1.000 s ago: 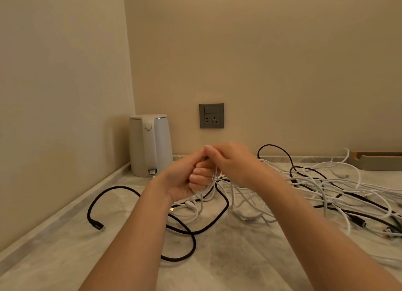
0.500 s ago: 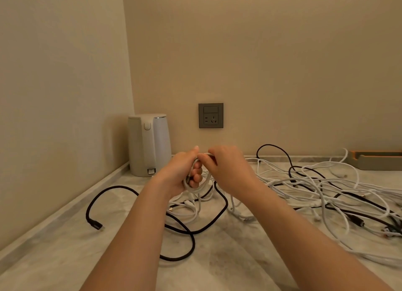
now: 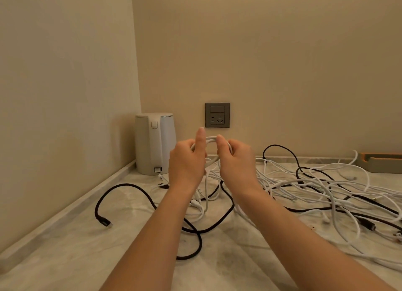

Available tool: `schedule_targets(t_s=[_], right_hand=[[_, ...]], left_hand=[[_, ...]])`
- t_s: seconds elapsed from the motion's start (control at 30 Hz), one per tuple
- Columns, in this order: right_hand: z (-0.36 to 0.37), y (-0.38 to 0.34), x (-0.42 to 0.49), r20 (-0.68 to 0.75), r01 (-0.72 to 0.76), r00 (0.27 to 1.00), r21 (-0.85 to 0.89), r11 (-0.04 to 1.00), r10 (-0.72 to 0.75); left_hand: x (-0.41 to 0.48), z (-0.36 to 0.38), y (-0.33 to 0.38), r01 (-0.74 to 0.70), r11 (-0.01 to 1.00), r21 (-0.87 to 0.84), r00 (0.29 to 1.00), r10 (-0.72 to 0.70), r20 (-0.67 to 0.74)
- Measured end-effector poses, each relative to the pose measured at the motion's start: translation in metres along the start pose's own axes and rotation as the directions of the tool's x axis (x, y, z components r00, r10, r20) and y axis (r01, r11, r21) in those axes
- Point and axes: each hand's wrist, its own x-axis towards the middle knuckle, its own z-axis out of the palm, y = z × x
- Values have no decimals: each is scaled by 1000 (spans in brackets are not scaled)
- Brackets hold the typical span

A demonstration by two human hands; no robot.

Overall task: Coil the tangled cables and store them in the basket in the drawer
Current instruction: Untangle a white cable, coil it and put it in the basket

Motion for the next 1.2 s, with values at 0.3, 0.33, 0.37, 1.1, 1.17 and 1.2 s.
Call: schedule_targets(t_s=[0.3, 0.33, 0.37, 1.1, 1.17, 1.2], right_hand=[[5, 8, 2, 204, -161, 971, 179, 971, 123], [3, 8, 2, 202, -169, 971, 188, 968, 131], [2, 9, 3, 200, -186, 969, 195, 963, 147], [-12, -29, -12, 599, 686, 705, -440, 580, -380], [-19, -23, -2, 455, 616, 778, -419, 667, -433], [-23, -19, 2, 398, 571, 814, -411, 710, -424]], left_hand=[[10, -6, -11, 136, 989, -62, 989, -139, -48], [11, -6, -12, 159, 984, -79, 987, -161, -18], [11, -7, -12, 182, 978, -102, 983, -181, 21], [21, -28, -31, 43, 995, 84, 988, -30, -153], [20, -25, -27, -98, 993, 68, 995, 99, -16], [19, -23, -25, -140, 990, 30, 988, 138, 63]])
